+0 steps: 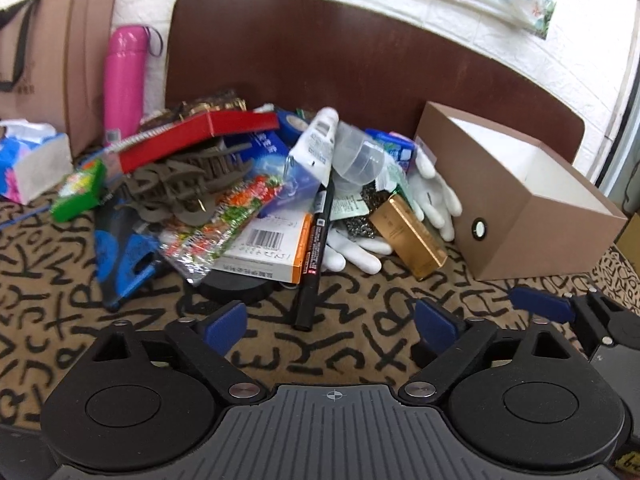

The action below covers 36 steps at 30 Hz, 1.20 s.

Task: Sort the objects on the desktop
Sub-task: 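Withdraw the left tool from the box toward the black marker, then grasp the black marker with the left tool while the right tool grasps the gold box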

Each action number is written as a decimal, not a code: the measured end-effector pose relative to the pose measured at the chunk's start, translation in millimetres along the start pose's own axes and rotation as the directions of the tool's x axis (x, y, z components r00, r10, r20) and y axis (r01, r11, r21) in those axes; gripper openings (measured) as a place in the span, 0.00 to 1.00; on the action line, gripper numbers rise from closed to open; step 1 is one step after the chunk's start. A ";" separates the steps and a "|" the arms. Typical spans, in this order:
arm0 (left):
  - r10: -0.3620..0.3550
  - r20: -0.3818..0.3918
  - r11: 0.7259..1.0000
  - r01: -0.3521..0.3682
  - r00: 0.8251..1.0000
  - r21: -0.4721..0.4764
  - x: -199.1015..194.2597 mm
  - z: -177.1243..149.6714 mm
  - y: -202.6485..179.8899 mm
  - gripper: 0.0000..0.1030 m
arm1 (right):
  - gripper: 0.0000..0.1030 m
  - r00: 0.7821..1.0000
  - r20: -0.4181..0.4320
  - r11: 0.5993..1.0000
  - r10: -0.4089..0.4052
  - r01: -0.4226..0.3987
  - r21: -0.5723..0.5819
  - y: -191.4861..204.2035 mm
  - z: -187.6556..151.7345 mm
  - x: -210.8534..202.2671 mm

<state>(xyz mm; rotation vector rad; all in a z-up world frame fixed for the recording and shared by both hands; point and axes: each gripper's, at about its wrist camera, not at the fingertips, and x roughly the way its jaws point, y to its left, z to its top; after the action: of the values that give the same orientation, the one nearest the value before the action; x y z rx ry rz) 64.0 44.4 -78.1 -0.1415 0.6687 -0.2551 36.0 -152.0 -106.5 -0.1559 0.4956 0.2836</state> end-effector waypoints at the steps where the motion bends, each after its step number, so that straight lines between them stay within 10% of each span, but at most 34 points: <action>1: 0.000 -0.009 1.000 0.000 1.000 -0.008 5.8 0.6 0.7 0.90 | 0.93 1.000 0.003 1.000 -0.003 0.003 0.005 -4.1 1.4 5.0; 8: -0.010 -0.023 0.997 0.008 1.000 -0.081 30.3 6.3 9.5 0.75 | 0.84 0.999 0.038 0.999 0.012 -0.010 -0.046 -11.6 17.7 32.6; 12: -0.017 -0.047 0.996 0.012 0.999 -0.086 42.9 10.0 12.9 0.51 | 0.76 0.999 0.037 0.986 -0.012 0.018 -0.167 -3.0 23.2 50.9; 25: 0.003 -0.083 0.996 -0.010 0.997 -0.087 71.2 12.5 19.9 0.43 | 0.63 0.998 -0.017 0.968 -0.053 0.047 -0.245 -9.4 26.2 94.4; 28: 0.021 -0.090 0.995 -0.030 0.996 -0.098 73.8 13.6 23.6 0.23 | 0.52 0.996 -0.063 0.972 -0.058 0.042 -0.232 -12.1 24.7 105.9; 36: -0.042 -0.127 0.994 0.029 0.991 -0.103 60.1 8.8 23.1 0.09 | 0.26 0.995 -0.093 0.978 -0.047 0.027 -0.208 -15.2 20.8 89.6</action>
<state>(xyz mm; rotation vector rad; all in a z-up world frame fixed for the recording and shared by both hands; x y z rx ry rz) 119.3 50.2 -111.8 -0.2356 0.8088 -0.2663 125.3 -141.3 -131.0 -0.3828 0.5586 0.2921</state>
